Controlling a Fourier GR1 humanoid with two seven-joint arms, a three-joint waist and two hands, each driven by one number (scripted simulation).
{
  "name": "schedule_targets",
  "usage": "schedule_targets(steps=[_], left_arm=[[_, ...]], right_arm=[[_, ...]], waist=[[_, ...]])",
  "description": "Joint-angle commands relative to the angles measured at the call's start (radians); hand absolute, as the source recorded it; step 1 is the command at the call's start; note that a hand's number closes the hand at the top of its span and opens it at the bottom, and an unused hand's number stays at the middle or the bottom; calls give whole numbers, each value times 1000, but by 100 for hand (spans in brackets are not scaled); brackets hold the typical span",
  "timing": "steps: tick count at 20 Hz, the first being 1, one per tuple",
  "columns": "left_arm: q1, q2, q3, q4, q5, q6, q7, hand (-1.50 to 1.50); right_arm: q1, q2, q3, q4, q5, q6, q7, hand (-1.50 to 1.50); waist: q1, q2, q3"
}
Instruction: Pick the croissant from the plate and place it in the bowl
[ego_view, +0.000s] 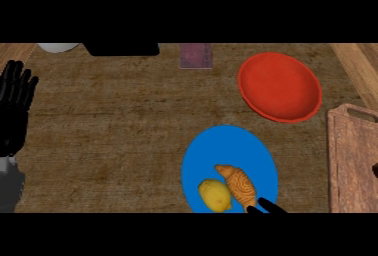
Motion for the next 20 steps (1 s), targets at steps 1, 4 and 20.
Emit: schedule_targets(steps=[1, 4, 20], left_arm=[[-37, 19, 13, 4, 5, -12, 18, 0], [-22, -18, 0, 10, -14, 5, -4, 0], [4, -53, 7, 0, -45, -37, -36, 0]], right_arm=[[-14, -22, 29, -188, 63, 171, 160, -150], [-33, 65, 75, -166, 98, 221, 218, -150], [-76, 269, -59, 230, 153, 237, 21, -150]], waist=[[7, 4, 2], [10, 5, 3], [24, 9, 5]])
